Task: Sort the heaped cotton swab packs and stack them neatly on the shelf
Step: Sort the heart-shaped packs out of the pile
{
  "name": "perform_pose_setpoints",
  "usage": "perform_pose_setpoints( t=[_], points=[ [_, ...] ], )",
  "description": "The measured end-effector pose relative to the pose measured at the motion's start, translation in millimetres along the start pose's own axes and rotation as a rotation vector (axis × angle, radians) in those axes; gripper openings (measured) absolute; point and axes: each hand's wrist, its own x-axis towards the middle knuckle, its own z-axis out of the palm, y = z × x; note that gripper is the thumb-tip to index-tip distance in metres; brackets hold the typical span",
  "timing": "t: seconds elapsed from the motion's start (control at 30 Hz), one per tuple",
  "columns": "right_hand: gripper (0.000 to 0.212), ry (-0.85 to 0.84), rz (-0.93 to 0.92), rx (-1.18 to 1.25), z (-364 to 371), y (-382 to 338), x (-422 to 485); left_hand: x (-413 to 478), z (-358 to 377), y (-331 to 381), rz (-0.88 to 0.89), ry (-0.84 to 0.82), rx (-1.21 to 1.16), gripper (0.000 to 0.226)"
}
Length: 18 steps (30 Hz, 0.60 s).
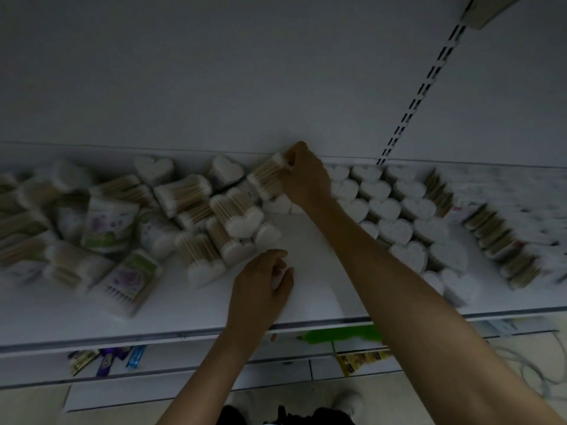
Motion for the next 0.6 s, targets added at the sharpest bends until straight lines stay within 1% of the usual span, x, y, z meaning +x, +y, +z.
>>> perform_pose_setpoints(
  t=[0.07,0.17,0.23,0.27,0.33,0.37,0.43,0.47,0.5,0.53,0.57,0.6],
  points=[
    [0.028,0.043,-0.031,0.013,-12,1,-8,0,1,-1,-0.001,0.007,-0.005,0.031],
    [0.032,0.181,-0.179,0.035,-26,6,-32,-1,-1,1,-0.017,0.041,-0.093,0.038],
    [0.032,0.297,-0.259,0.040,-32,12,-58,-2,-5,5,-0.076,0.084,-0.239,0.038],
    [0.031,0.327,-0.289,0.046,-35,17,-73,-2,-8,9,-0.106,0.103,-0.313,0.038],
    [0.026,0.303,-0.325,0.145,-39,26,-107,-1,-12,11,-0.176,0.093,-0.512,0.039],
    [0.025,0.257,-0.313,0.239,-39,30,-122,3,-14,14,-0.244,0.066,-0.670,0.040],
    [0.029,0.145,-0.228,0.458,-35,35,-143,14,-19,20,-0.421,-0.073,-0.947,0.047],
    [0.034,0.108,-0.188,0.552,-32,36,-148,18,-22,22,-0.480,-0.161,-0.997,0.052],
    [0.038,0.099,-0.165,0.616,-30,36,-152,21,-23,25,-0.500,-0.257,-1.006,0.057],
    [0.041,0.112,-0.162,0.652,-29,37,-154,21,-23,28,-0.475,-0.346,-0.988,0.058],
    [0.040,0.132,-0.168,0.661,-29,38,-156,20,-23,29,-0.439,-0.383,-0.948,0.050],
    [0.038,0.151,-0.173,0.645,-31,39,-157,19,-23,31,-0.391,-0.367,-0.878,0.034]
  ],
)
